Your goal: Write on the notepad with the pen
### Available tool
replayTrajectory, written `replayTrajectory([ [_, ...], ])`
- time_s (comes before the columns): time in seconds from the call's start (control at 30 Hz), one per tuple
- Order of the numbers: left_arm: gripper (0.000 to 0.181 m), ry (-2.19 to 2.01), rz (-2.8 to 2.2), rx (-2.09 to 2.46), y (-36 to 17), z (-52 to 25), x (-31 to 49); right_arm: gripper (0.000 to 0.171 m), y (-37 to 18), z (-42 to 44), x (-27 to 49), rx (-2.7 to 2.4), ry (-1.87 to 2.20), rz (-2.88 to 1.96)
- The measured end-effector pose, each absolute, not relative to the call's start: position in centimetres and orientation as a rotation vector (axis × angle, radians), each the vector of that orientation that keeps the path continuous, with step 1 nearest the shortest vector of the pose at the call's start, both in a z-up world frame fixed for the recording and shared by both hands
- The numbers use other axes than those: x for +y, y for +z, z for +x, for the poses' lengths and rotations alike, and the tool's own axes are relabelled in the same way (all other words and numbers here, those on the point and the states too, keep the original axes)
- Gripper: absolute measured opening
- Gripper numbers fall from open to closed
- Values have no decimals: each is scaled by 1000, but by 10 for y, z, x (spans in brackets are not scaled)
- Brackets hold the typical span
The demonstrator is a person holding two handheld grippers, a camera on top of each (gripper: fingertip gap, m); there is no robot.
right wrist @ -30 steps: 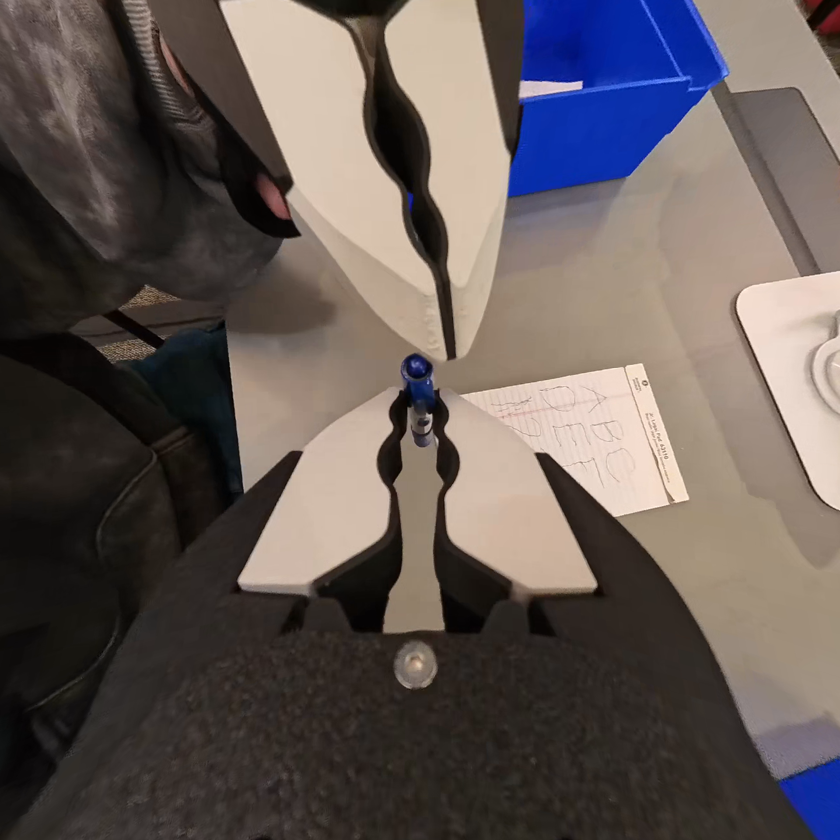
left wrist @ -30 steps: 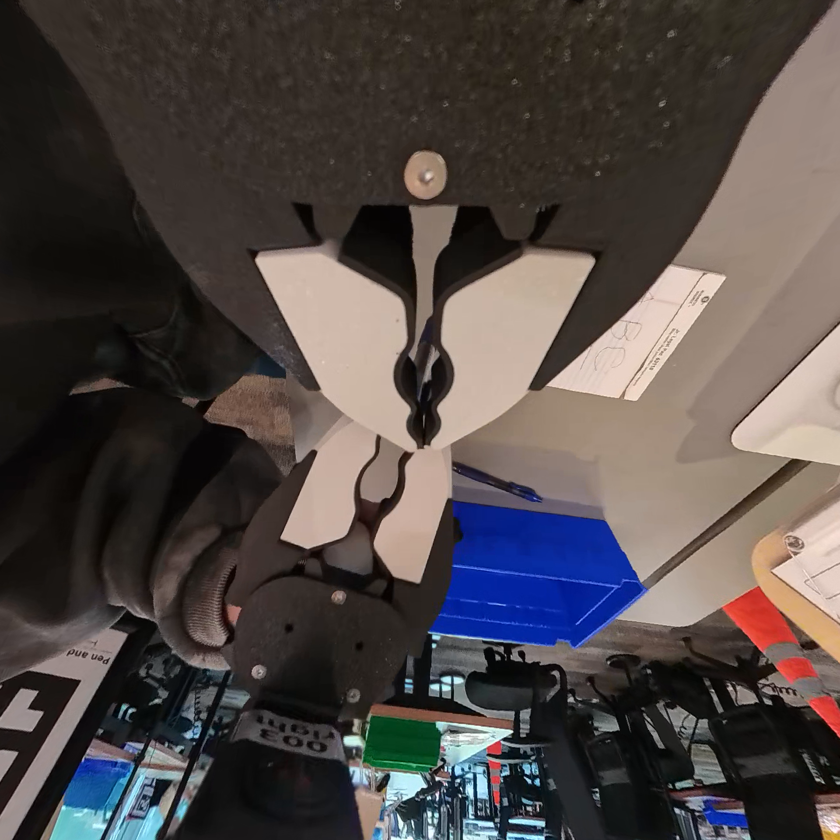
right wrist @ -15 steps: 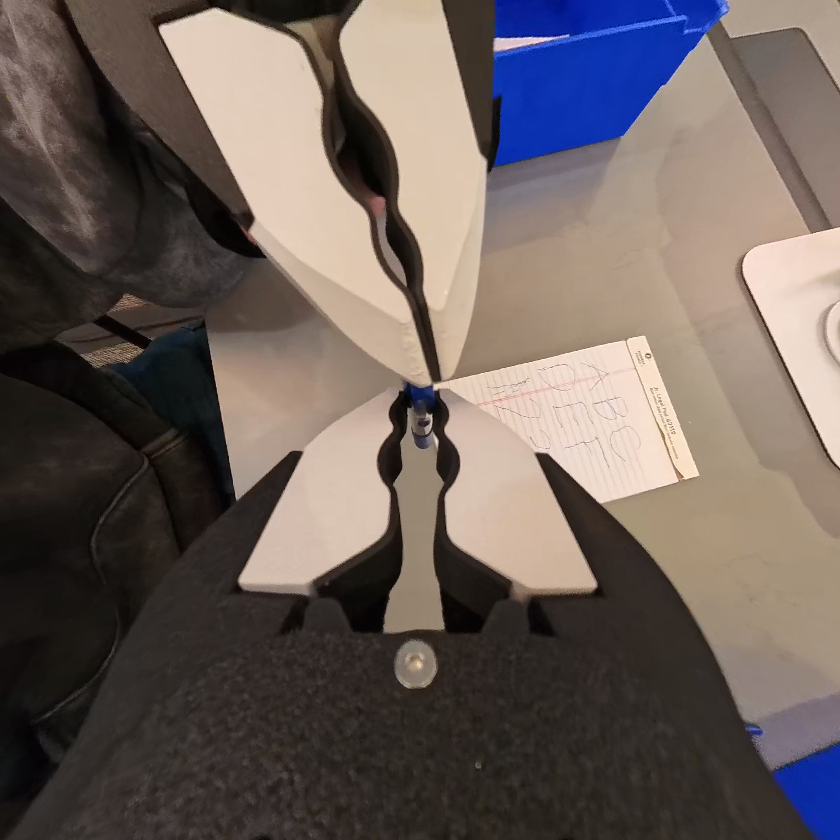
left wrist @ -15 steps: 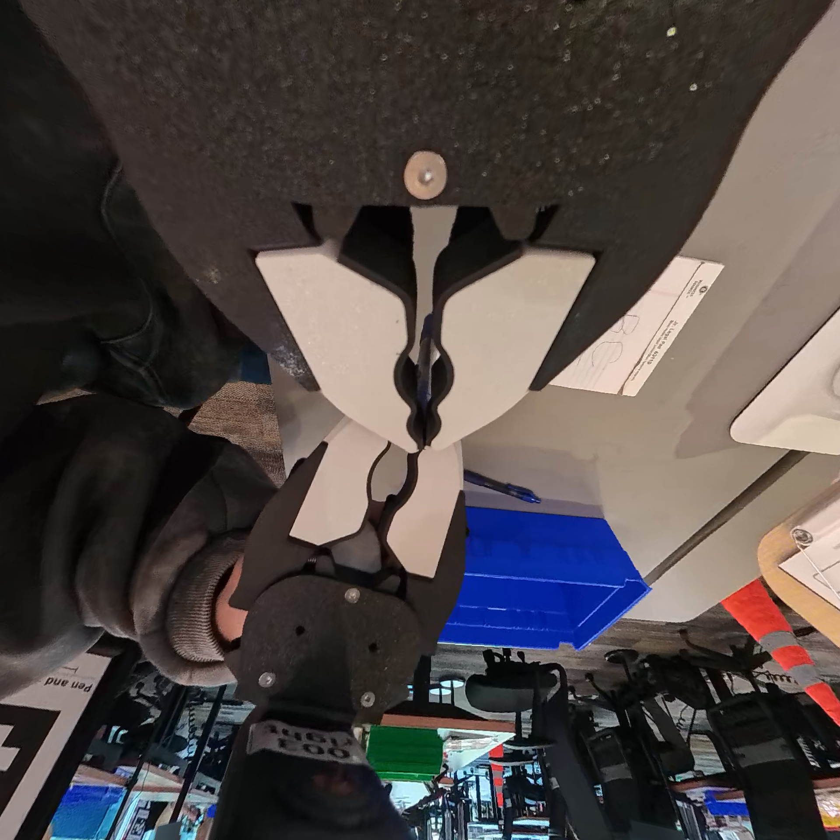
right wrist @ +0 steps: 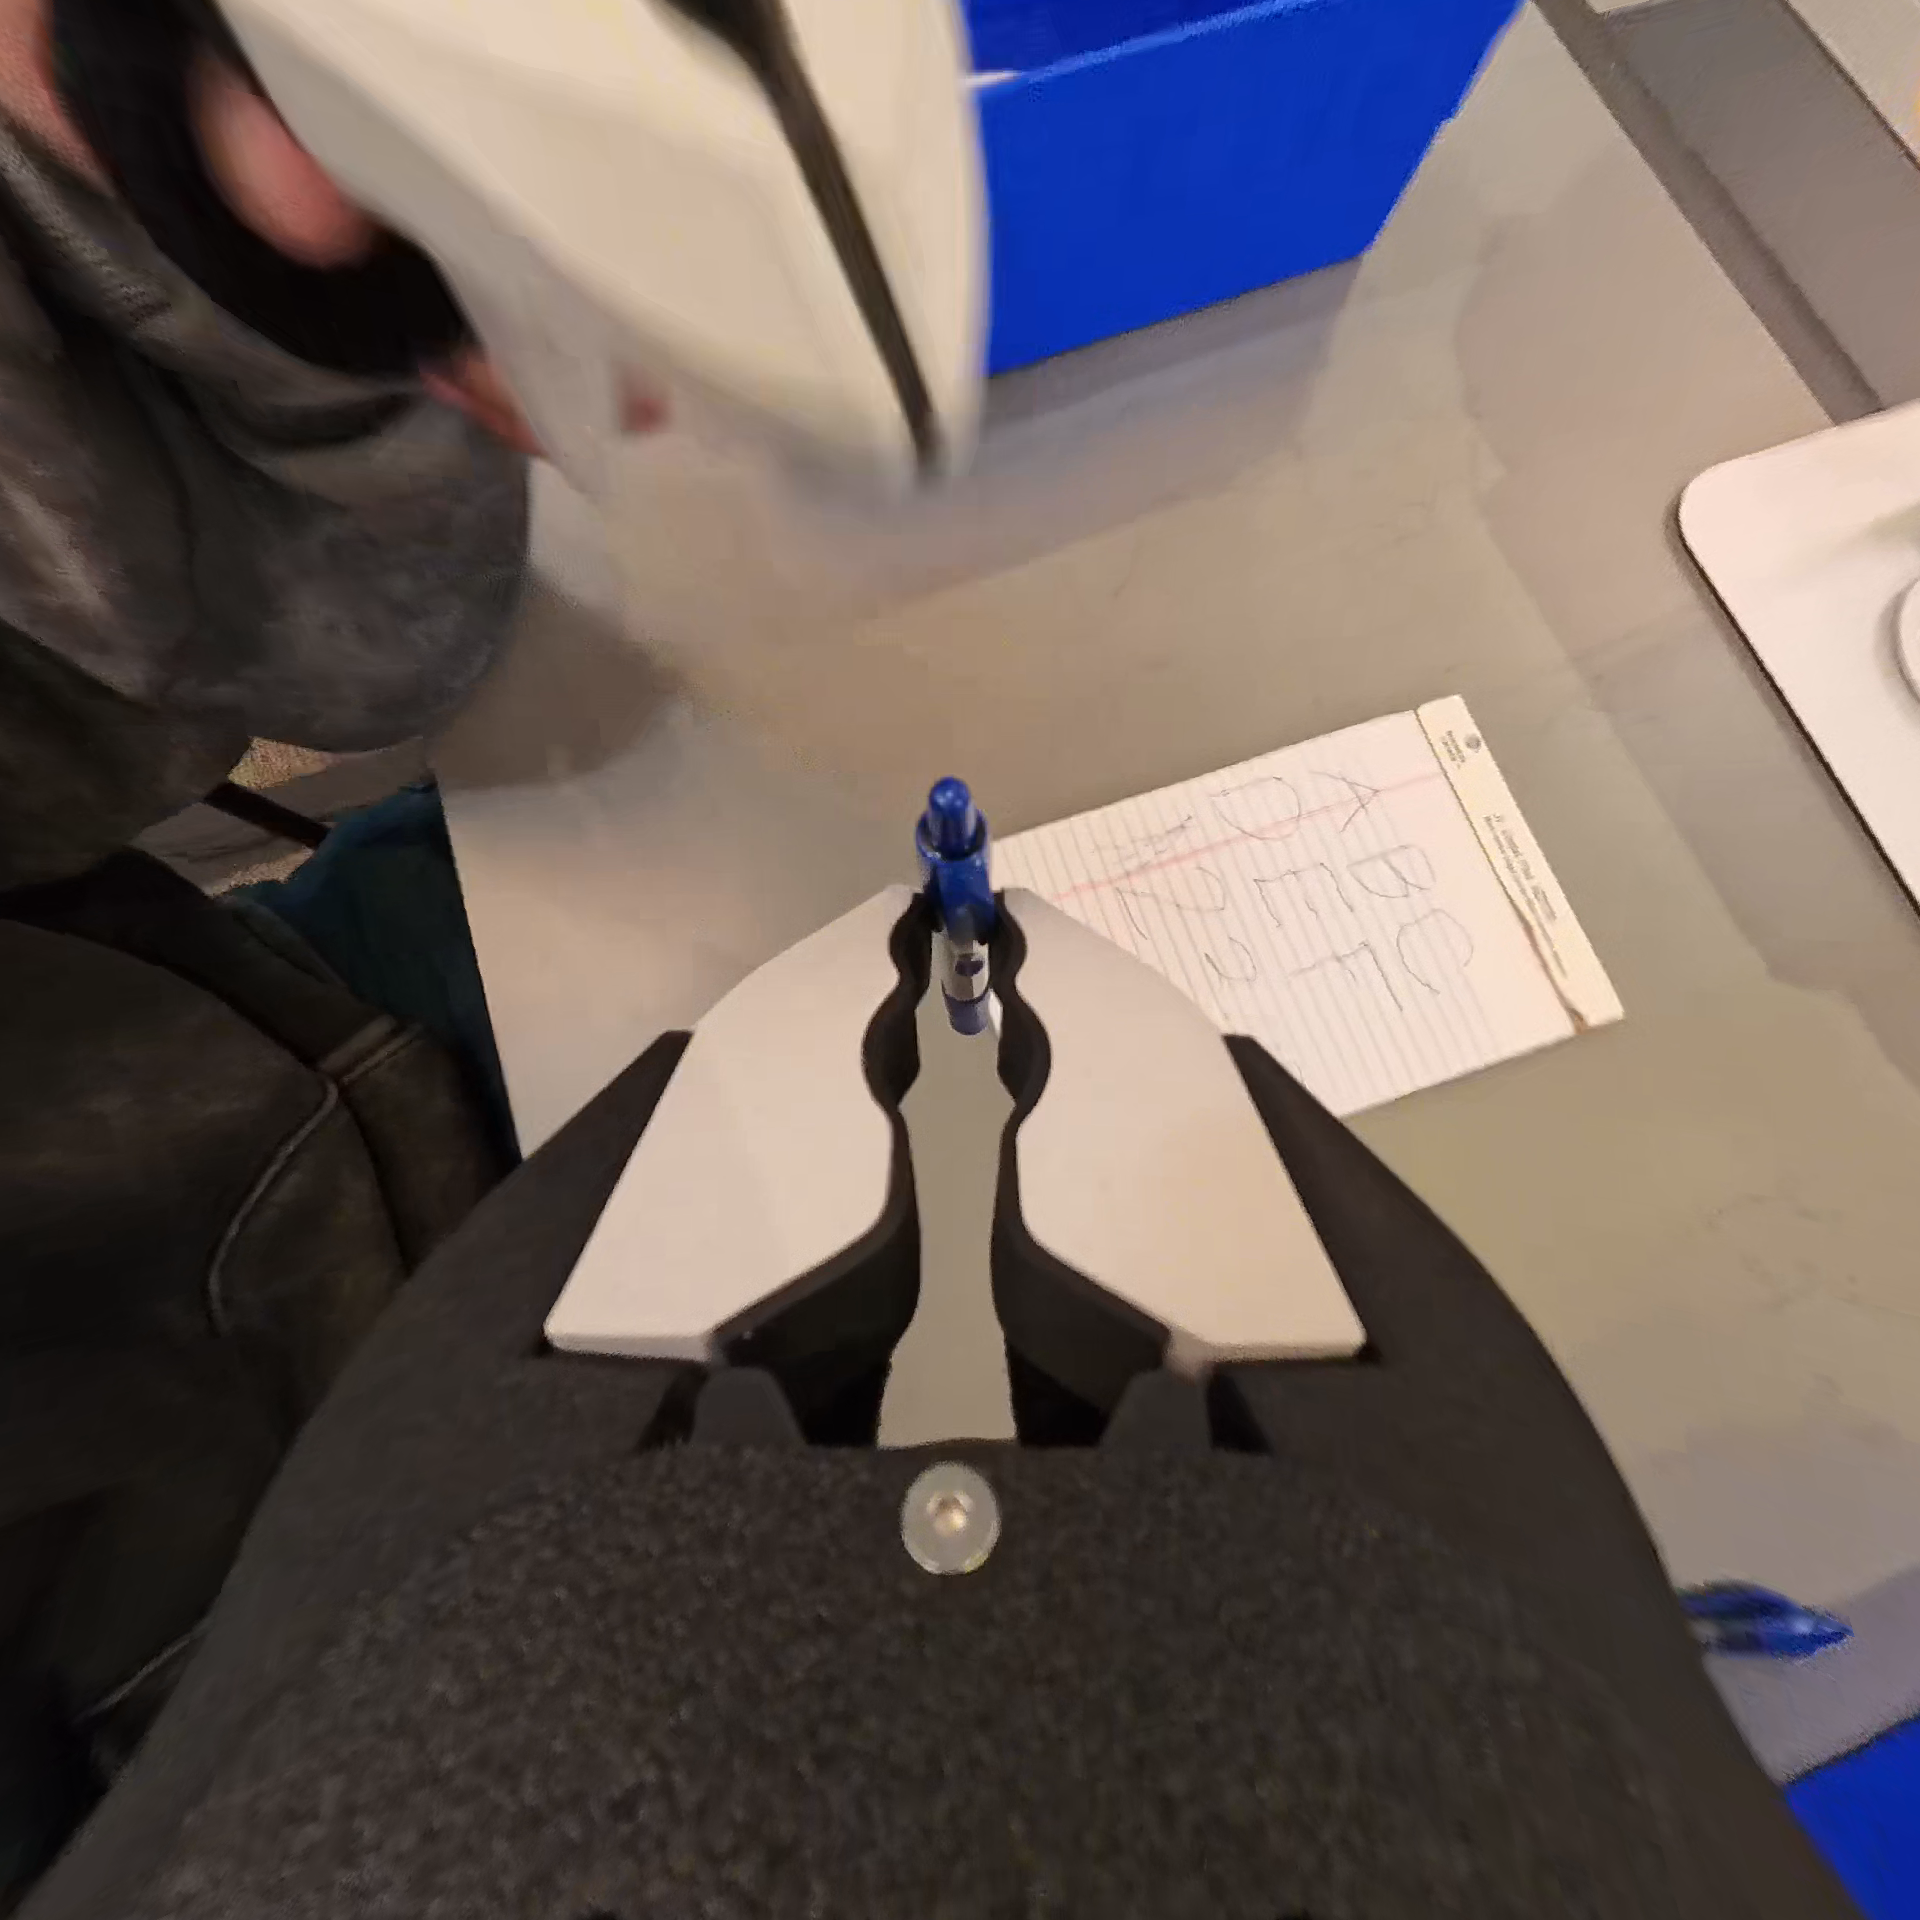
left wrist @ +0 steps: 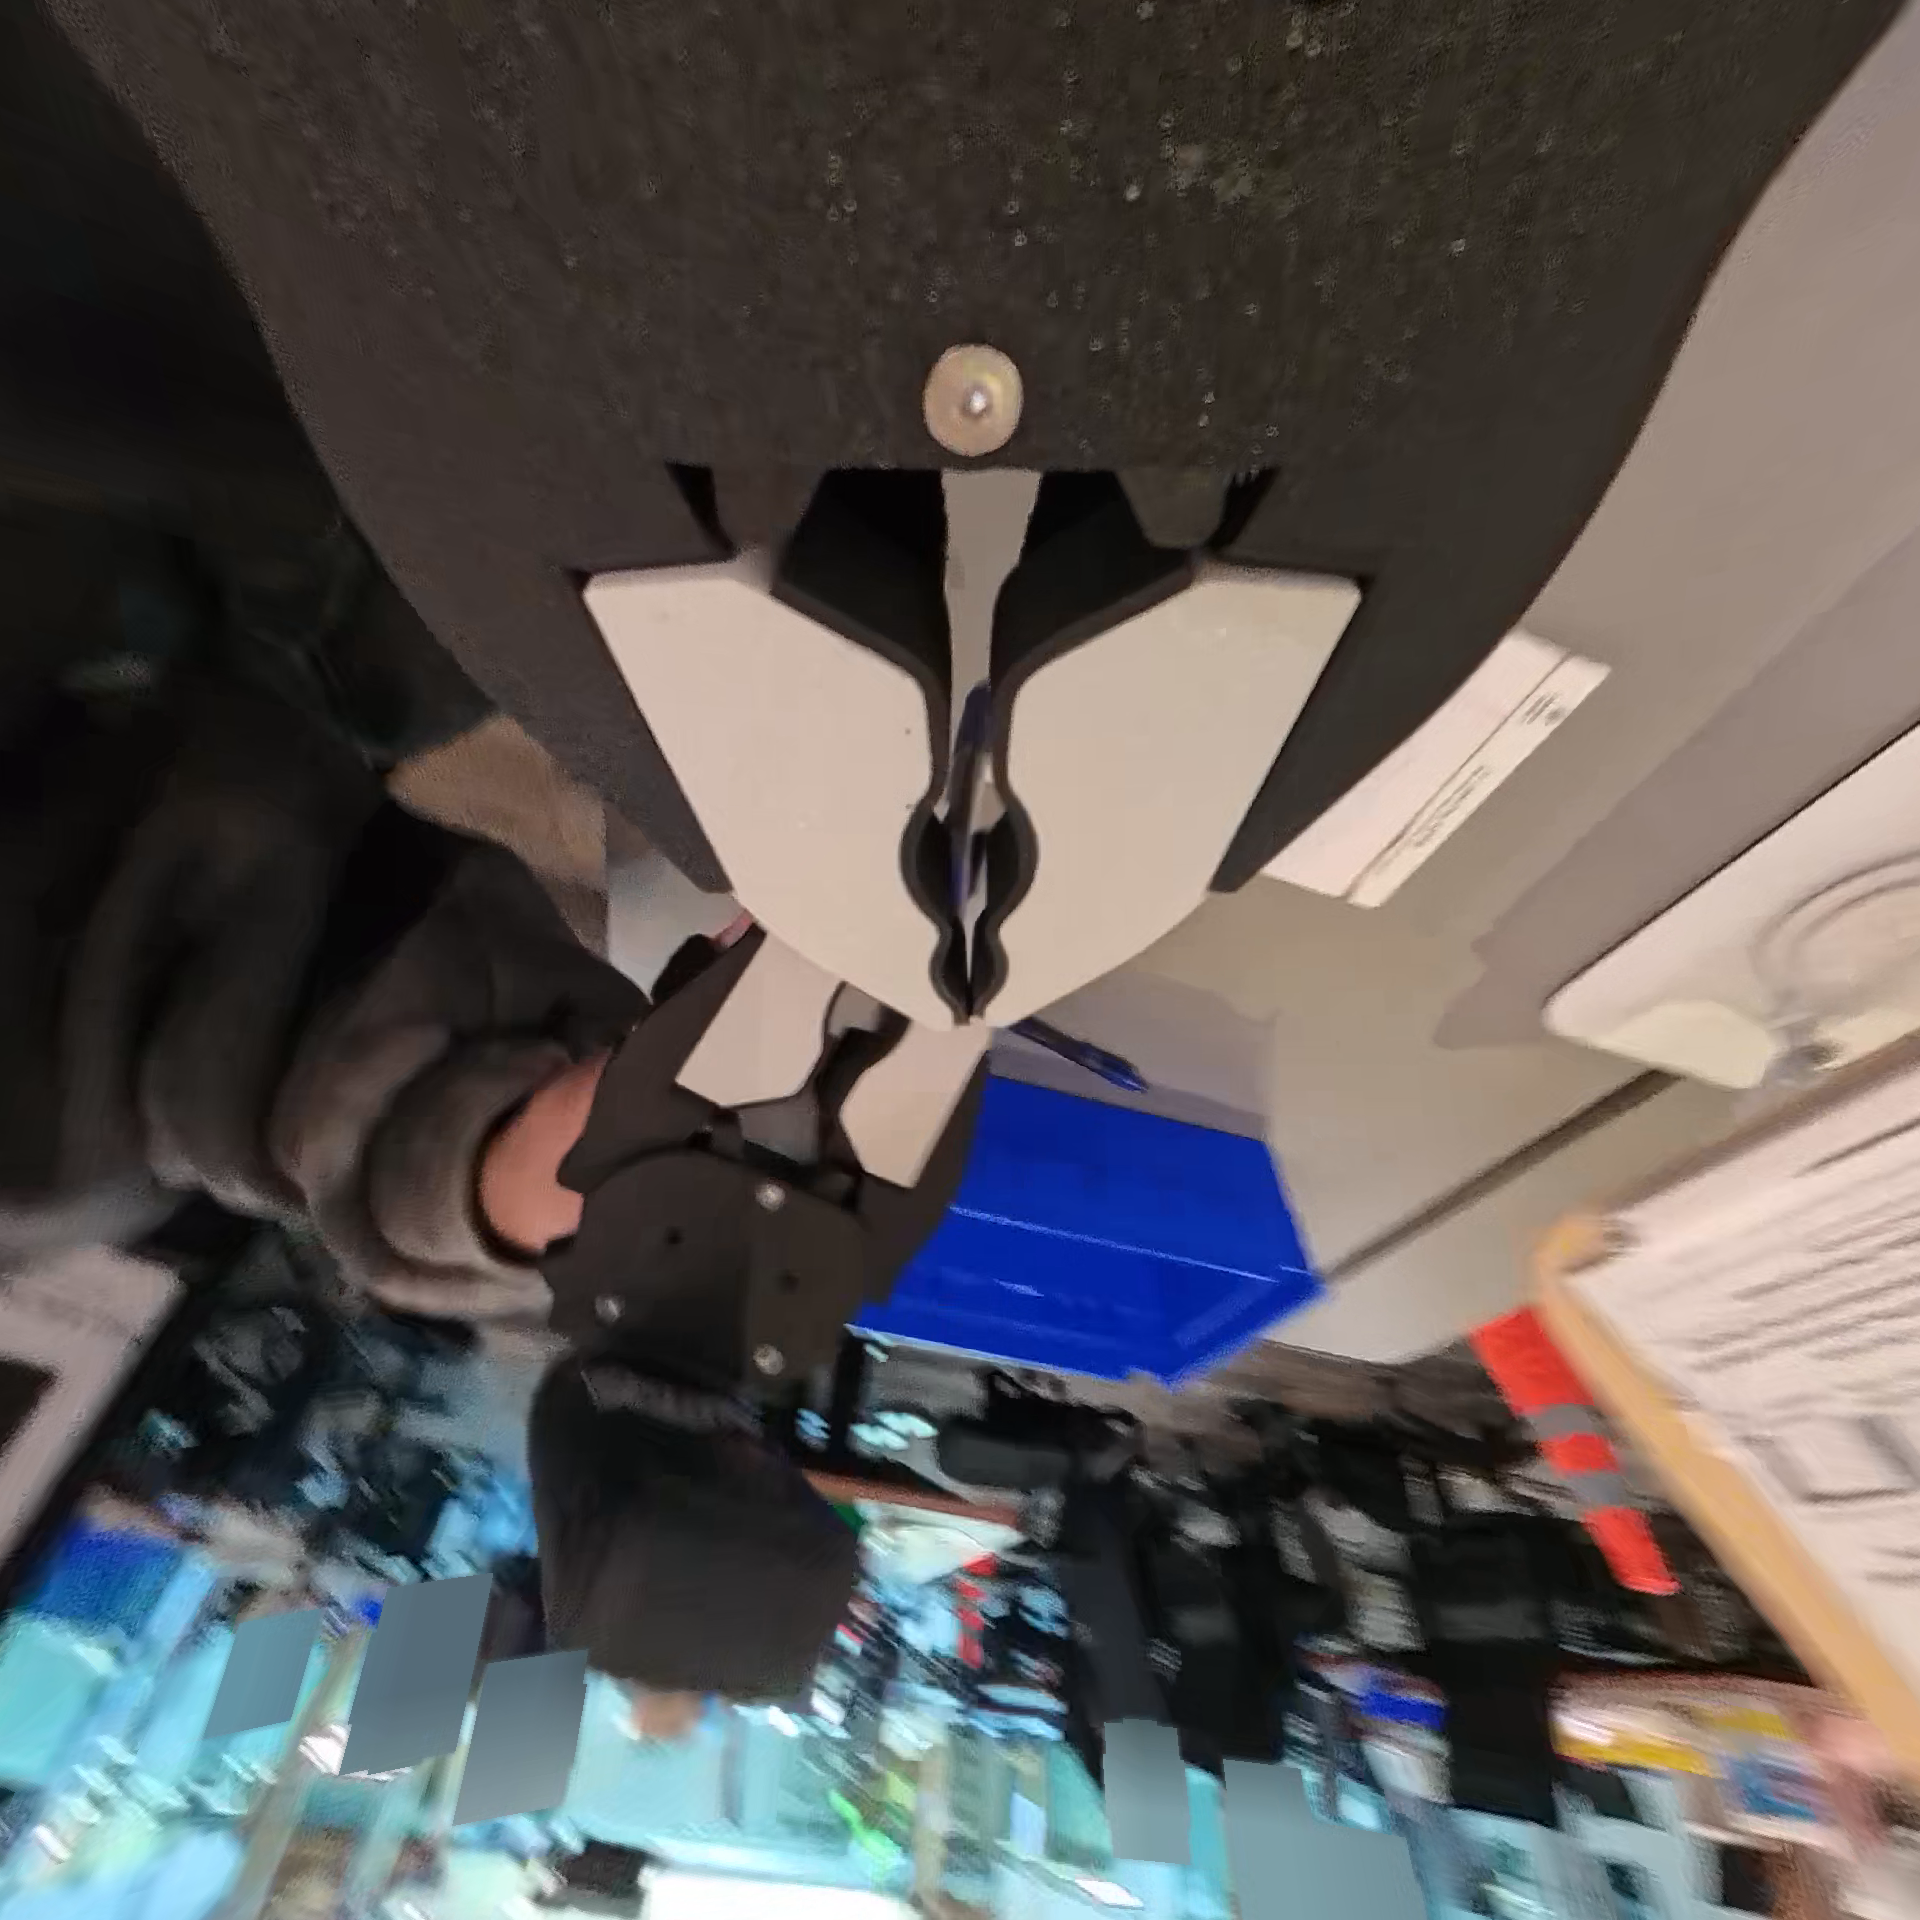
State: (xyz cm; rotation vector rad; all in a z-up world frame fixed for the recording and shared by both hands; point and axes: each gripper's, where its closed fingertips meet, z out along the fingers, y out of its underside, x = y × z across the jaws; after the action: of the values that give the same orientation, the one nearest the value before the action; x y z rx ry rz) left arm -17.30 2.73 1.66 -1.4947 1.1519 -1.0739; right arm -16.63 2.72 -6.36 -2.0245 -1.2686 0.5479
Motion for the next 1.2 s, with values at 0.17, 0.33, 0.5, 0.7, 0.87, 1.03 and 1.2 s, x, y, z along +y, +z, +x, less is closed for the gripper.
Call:
replayTrajectory([
  [0.17,44,-972,-1712,654,-11,-239,37,10,-49,-107,41,-1035,593,-2166],
  [0.33,78,-913,-1842,608,-94,-246,-8,10,-48,-41,67,-793,587,-2475],
  [0.5,76,-905,-1724,689,-85,-236,-41,10,-85,1,105,-514,650,-2837],
  [0.7,75,-927,-1711,792,-90,-223,-59,10,-136,23,126,-244,495,-3155],
  [0.87,75,-952,-1751,818,-100,-222,-62,10,-168,33,141,-100,282,-3222],
  [1.03,75,-955,-1762,828,-102,-225,-62,11,-197,24,144,-26,267,-3214],
  [1.2,76,-963,-1780,837,-106,-224,-62,33,-193,19,146,-26,328,-3156],
])
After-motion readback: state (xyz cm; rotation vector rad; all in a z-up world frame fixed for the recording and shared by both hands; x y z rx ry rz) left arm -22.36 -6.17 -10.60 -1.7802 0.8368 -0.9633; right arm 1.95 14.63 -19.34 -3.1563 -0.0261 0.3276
